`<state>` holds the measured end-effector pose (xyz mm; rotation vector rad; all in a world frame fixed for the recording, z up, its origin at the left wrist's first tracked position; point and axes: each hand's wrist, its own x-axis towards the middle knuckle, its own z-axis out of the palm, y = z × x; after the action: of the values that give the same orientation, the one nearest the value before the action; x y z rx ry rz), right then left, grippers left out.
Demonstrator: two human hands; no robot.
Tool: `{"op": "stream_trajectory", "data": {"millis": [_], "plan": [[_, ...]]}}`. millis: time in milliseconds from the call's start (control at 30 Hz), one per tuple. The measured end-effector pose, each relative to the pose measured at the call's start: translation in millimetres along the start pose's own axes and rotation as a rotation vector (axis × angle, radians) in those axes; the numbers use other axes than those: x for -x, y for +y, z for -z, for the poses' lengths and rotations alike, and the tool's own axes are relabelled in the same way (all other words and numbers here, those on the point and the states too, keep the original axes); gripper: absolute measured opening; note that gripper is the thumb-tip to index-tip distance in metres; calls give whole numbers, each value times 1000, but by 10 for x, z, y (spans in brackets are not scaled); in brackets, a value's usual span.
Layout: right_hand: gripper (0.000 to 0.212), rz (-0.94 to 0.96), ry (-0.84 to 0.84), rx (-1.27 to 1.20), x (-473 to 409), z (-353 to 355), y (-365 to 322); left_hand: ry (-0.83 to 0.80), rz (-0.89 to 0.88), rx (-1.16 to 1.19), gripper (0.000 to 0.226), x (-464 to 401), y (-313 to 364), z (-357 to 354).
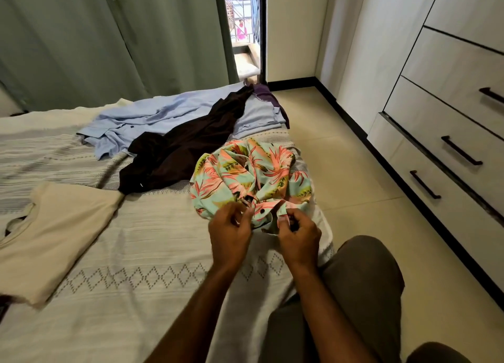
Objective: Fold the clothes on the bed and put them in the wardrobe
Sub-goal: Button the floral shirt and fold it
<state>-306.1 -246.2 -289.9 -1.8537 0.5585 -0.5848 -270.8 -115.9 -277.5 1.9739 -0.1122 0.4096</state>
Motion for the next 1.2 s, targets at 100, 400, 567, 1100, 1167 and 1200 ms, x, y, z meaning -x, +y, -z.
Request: {"op": "stream_trajectory", "data": {"millis": [100,400,567,1100,1167,1200], "plan": [[14,9,-10,27,-2,7,5,-69,35,3,19,284,-148,1],[23,14,18,1,18,17,-18,-31,8,-92,23,320,-263,-90],[24,16,13,-15,15,6,9,-26,-24,-214,29,301,-278,-148],[16,95,-725,-197,-1223,770,-1180,-427,-15,472,8,-1403,691,1101],[20,33,-995,-250,-1388,942,-1468,-511,28,656,6,-1662,880,1261],[20,2,-1073,-258,-1473,986,-1586,-533,19,665,5,-1770,954,1321]]}}
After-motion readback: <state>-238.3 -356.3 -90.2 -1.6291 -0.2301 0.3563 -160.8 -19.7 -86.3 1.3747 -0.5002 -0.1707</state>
